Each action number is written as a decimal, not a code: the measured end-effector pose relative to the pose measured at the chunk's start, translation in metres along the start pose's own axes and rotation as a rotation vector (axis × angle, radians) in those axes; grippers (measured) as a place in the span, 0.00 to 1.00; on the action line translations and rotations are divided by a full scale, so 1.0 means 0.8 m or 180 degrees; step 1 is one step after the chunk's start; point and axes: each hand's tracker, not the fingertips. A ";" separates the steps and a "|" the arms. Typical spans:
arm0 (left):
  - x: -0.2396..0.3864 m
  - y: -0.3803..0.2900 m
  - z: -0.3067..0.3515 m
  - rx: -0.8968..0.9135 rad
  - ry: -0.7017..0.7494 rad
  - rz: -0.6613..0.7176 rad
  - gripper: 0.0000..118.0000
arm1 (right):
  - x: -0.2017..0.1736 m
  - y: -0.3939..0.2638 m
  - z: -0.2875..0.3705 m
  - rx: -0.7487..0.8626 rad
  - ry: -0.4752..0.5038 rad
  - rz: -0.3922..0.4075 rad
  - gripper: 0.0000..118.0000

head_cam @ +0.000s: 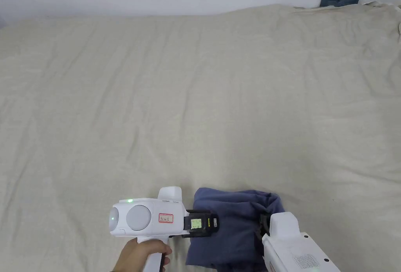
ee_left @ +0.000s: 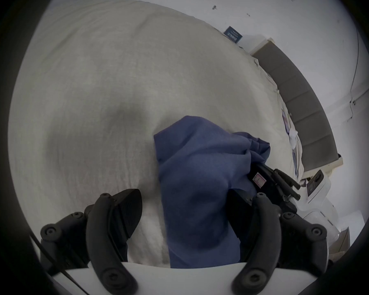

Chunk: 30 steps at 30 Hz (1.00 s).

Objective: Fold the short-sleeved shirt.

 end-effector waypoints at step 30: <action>-0.049 0.048 0.124 0.0478 0.0403 -0.0174 0.16 | 0.030 0.176 0.137 0.1122 0.0049 0.0163 0.00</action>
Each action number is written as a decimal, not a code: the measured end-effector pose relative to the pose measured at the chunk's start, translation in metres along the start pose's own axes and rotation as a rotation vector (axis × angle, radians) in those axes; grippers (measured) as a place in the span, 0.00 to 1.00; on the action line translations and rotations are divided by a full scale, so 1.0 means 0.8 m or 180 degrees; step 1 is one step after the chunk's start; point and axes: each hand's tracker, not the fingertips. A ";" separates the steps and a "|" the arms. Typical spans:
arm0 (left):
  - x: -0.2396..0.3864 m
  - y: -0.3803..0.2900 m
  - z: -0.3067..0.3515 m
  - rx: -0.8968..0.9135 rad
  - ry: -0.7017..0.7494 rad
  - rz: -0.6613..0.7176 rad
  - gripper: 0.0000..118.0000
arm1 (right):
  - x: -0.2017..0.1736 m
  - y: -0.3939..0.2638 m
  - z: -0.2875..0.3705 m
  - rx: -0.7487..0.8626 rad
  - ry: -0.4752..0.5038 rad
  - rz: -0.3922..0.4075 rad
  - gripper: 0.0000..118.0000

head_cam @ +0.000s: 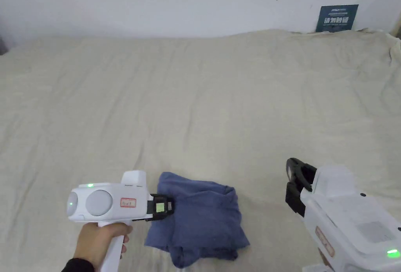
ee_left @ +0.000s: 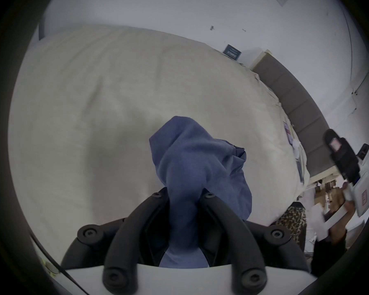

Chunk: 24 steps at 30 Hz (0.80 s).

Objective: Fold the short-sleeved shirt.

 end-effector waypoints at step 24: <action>-0.332 0.083 0.157 0.0106 0.1574 0.0466 0.17 | -0.053 0.049 -0.052 0.0110 -0.0141 0.0064 0.00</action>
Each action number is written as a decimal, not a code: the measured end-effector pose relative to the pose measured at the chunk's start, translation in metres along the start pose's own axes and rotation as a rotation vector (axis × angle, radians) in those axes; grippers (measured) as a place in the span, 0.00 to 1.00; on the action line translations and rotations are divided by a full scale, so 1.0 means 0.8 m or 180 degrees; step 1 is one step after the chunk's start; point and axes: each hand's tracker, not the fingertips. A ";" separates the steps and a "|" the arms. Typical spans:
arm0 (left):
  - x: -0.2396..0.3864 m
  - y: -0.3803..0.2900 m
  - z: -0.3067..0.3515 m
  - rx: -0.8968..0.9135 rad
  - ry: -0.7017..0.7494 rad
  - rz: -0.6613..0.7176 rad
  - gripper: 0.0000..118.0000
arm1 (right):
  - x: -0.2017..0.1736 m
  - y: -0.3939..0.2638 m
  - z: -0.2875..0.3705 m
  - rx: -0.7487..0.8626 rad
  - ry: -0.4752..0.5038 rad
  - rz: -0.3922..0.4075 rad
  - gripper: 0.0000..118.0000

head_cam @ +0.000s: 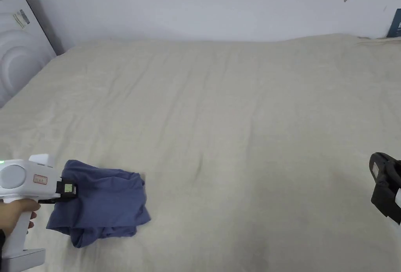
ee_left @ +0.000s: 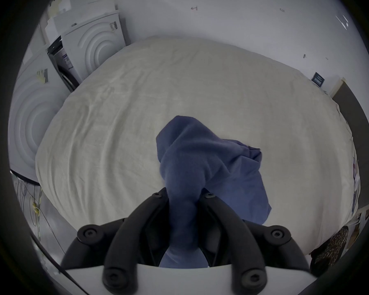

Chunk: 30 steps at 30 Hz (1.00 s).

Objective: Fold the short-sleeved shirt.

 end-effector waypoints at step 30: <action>0.117 -0.045 0.146 0.1973 0.0185 -0.0017 1.00 | 0.012 0.032 0.030 0.0083 -0.0182 0.0212 0.00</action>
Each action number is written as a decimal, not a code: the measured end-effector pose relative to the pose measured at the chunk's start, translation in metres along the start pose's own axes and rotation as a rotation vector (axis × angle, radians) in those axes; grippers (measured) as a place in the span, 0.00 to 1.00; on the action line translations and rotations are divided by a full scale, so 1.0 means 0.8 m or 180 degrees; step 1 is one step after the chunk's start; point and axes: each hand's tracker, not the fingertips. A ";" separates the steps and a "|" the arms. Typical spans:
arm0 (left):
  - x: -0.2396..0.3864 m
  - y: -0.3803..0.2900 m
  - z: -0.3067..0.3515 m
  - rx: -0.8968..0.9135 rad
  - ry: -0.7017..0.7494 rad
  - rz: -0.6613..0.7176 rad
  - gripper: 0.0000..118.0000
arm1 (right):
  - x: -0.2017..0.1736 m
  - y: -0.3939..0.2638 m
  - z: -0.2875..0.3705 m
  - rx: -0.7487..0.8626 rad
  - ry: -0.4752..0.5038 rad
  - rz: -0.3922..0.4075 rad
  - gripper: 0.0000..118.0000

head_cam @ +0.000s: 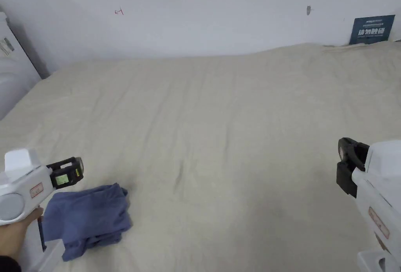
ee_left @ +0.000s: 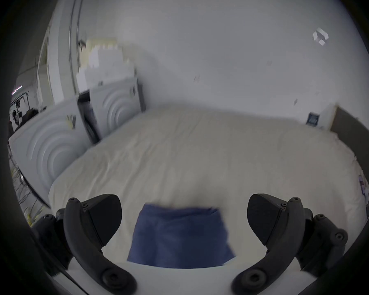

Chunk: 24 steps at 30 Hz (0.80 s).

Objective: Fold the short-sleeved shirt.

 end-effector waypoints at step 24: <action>0.235 -0.015 0.165 0.1465 -0.0684 -0.0238 0.34 | 0.089 0.028 0.079 0.0488 -0.0309 -0.0049 0.00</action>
